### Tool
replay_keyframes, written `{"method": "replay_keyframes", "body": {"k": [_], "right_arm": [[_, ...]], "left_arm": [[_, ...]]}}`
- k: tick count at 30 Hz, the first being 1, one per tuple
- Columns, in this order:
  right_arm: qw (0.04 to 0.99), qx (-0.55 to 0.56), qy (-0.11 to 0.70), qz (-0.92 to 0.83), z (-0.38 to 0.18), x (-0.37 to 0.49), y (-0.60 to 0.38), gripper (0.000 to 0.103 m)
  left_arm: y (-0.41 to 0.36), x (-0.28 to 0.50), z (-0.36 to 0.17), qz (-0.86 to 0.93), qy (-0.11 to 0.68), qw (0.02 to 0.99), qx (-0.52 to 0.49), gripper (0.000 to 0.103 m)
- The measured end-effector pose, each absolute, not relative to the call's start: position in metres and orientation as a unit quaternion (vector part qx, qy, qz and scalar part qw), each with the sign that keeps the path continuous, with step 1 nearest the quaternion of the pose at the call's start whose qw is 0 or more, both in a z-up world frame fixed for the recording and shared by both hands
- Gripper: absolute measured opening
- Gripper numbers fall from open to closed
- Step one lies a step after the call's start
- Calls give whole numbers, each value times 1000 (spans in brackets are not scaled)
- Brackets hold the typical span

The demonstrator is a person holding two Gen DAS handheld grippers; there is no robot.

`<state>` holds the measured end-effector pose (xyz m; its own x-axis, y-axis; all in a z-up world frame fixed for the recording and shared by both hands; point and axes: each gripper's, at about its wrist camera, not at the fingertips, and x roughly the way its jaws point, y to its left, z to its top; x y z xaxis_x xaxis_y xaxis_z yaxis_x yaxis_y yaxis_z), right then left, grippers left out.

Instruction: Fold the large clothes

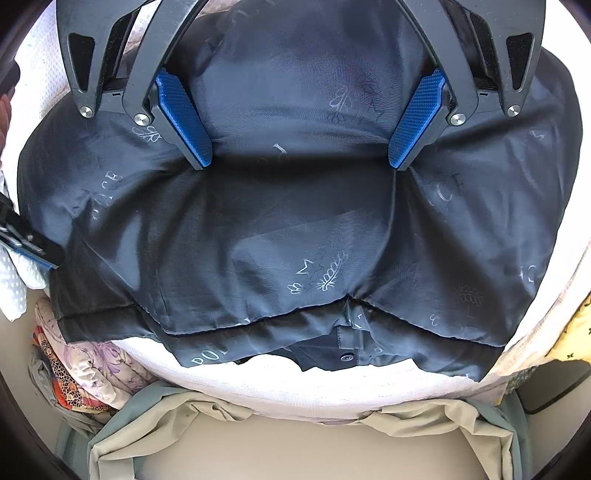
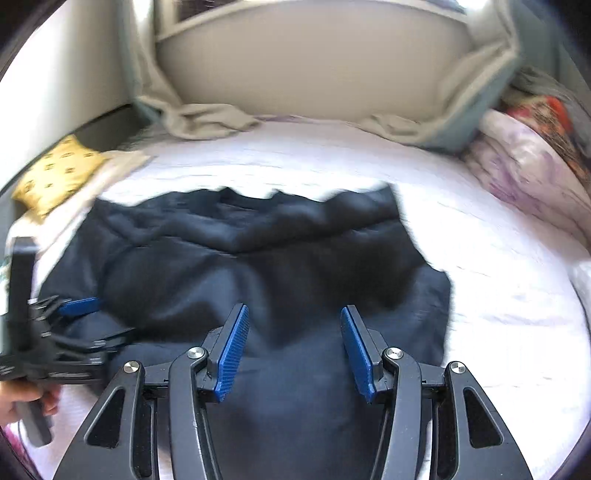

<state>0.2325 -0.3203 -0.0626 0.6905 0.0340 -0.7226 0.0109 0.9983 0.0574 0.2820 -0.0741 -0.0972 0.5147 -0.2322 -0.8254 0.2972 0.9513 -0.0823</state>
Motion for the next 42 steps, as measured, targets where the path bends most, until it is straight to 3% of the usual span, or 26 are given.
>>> {"method": "replay_keyframes", "body": {"k": [8,19,28,31,42], "right_arm": [[892,51,448,-15,-106,251,-343,49],[888,73,454,-6,-131,253,-349,48],[888,93,451,-4,-120,252,-354,49],[886,114,450,1,-110,250,-357,55],[899,165,405,9,-62,231,-365,58]], "left_arm": [[-73,283,-96,-156,468,869,32,98],[-70,284,-89,-166,472,865,19,99],[-10,290,-29,-185,458,863,-106,98],[30,295,-11,-163,435,873,-145,98],[130,312,-41,-107,464,838,-267,98]]}}
